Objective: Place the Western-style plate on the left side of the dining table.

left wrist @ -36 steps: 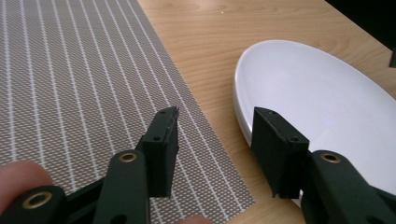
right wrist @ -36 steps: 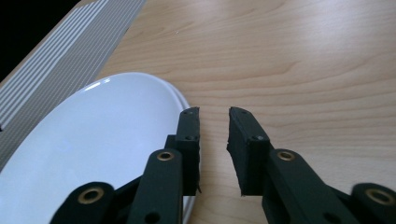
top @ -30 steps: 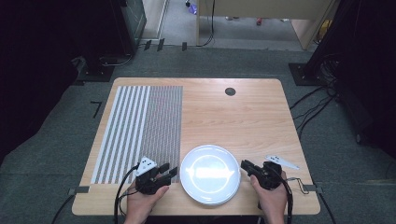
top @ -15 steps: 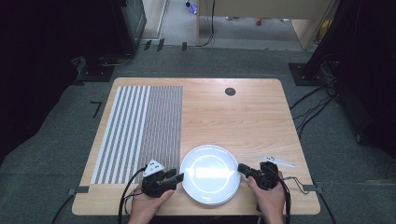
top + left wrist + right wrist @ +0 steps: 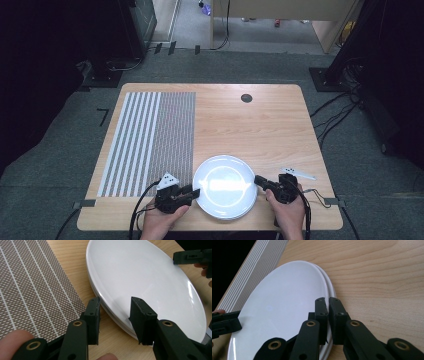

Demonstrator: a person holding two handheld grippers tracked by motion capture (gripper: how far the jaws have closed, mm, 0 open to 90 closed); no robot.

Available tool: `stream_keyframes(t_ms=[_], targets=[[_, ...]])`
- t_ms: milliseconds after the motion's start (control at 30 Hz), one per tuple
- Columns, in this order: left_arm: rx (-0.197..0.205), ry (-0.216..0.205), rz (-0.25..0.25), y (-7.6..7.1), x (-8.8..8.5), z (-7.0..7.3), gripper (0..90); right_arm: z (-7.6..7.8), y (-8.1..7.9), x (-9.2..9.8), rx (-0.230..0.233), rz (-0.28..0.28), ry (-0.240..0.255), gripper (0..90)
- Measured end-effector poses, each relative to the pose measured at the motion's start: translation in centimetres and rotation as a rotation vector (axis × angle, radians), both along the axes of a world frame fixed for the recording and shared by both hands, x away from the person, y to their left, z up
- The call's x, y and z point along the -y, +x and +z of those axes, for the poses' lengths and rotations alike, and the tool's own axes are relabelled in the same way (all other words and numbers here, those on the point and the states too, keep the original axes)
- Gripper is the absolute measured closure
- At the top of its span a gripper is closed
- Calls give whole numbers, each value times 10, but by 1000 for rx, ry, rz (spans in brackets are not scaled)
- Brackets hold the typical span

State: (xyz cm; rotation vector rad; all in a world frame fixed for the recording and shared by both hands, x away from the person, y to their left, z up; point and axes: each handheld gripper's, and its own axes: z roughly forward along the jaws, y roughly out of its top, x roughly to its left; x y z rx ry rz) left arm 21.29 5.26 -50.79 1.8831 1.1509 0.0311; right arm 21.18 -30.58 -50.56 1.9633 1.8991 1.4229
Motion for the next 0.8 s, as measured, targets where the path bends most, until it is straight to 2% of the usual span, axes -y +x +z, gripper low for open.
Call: stream_keyframes(t_ms=[167,533,800], targets=[[0,-2,1,0,-1,1,618,-3,0,1,-3,-4,39,868],[-14,-8,-7,1,-5,2,607,-6,0,-3,6,8,61,867],[-24,-2,11,2,-11,6,606,-7,0,-10,16,26,77,868]])
